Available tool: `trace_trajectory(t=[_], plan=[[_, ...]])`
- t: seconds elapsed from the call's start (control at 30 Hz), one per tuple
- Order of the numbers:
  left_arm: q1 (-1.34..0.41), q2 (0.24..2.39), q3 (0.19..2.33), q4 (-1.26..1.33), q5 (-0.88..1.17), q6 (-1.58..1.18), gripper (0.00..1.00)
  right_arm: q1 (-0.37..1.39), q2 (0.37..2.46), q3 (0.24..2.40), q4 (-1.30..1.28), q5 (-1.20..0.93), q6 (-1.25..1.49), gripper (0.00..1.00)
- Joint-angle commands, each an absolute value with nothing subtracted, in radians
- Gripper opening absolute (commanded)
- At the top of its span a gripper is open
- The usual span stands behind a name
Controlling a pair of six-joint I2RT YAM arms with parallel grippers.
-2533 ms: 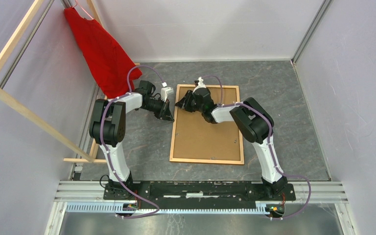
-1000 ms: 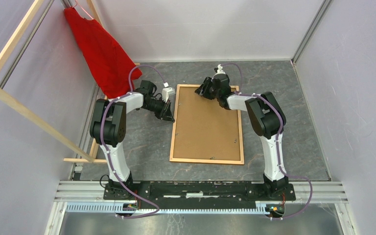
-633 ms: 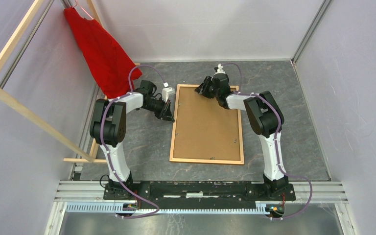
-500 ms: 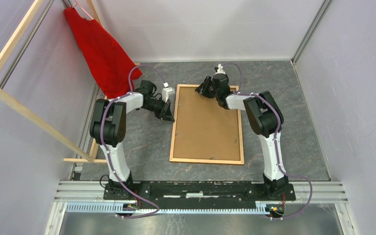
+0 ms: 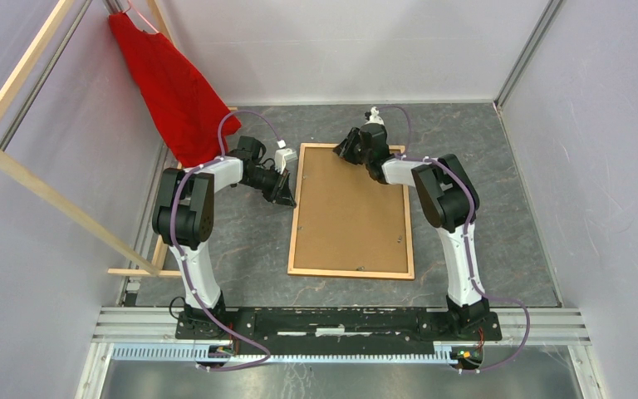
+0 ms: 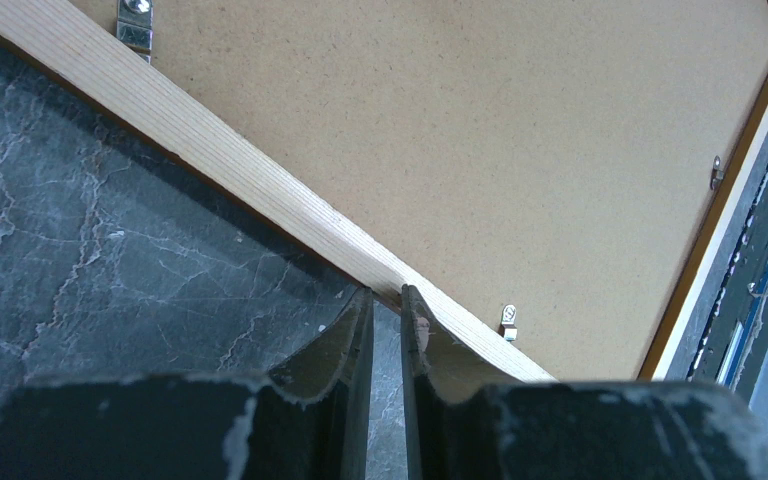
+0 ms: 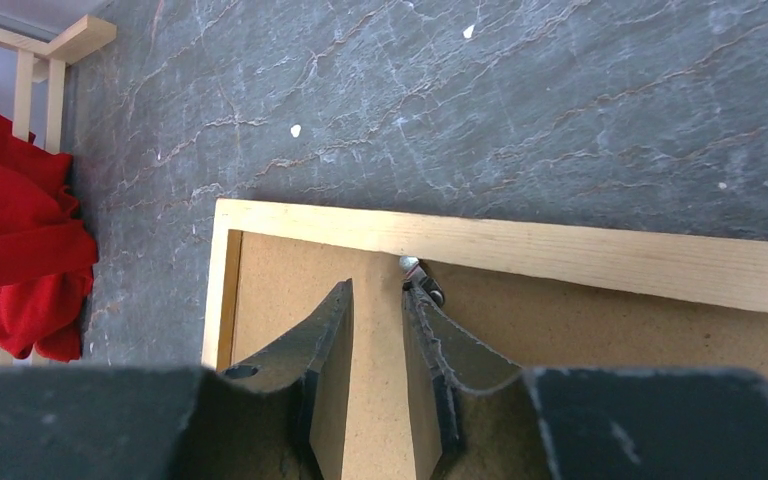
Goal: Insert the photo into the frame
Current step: Install the photo frame at the center of the board.
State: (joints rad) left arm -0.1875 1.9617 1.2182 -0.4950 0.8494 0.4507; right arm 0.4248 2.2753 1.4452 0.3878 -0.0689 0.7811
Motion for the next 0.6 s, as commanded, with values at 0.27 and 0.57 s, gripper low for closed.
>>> trace_trajectory(t=[0.27,0.57], plan=[[-0.192,1.925,1.193,-0.487,0.796,0.522,0.21,0.410,2.210,1.499,0.397,-0.121,0.759,0.40],[-0.203,1.857,1.128,-0.503,0.661,0.626,0.21,0.240,1.846,1.115,0.362,0.022,0.702,0.98]])
